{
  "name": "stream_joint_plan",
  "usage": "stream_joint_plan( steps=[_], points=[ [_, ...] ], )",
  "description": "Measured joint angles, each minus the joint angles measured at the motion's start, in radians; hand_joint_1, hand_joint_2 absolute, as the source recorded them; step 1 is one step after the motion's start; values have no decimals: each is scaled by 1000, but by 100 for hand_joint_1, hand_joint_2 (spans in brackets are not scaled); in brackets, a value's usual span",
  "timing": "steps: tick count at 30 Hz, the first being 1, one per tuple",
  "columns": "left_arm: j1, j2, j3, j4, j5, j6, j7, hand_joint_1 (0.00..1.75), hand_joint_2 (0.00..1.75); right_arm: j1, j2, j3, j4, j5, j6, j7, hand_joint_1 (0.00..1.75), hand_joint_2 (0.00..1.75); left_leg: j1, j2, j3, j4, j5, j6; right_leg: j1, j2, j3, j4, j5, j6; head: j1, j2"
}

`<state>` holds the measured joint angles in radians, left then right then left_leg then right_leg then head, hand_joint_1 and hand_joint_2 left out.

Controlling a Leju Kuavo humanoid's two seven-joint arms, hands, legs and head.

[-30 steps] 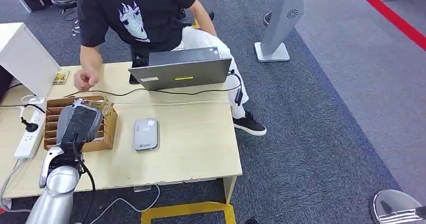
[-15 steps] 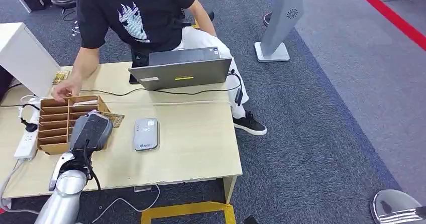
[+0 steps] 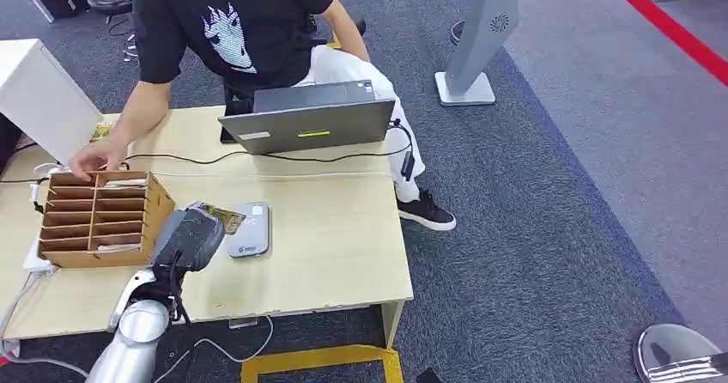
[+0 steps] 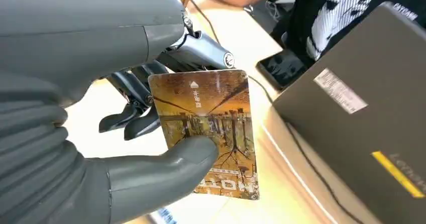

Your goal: Pass the card to the sensor for recognition and then transmit it.

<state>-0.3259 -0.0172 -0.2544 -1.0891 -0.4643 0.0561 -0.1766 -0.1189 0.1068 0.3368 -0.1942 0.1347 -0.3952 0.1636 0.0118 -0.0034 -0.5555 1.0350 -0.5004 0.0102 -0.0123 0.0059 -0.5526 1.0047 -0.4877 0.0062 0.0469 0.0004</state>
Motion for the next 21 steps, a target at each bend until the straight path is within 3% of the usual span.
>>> stream_joint_plan(
  steps=[6,12,21],
  points=[
    [23,19,0,-16,-2,9,15,175,175,4,0,-3,0,-2,2,-4,0,175,0,0,0,0,0,0,0,0,0,0,0,0,0,0],
    [26,58,23,-13,-35,95,57,175,175,4,0,-16,0,2,3,-6,0,175,0,0,0,0,0,0,0,0,0,0,0,0,0,0],
    [4,107,113,91,-111,181,61,175,175,4,3,-24,0,14,5,-7,0,175,0,0,0,0,0,0,0,0,0,0,0,0,0,0]
  ],
)
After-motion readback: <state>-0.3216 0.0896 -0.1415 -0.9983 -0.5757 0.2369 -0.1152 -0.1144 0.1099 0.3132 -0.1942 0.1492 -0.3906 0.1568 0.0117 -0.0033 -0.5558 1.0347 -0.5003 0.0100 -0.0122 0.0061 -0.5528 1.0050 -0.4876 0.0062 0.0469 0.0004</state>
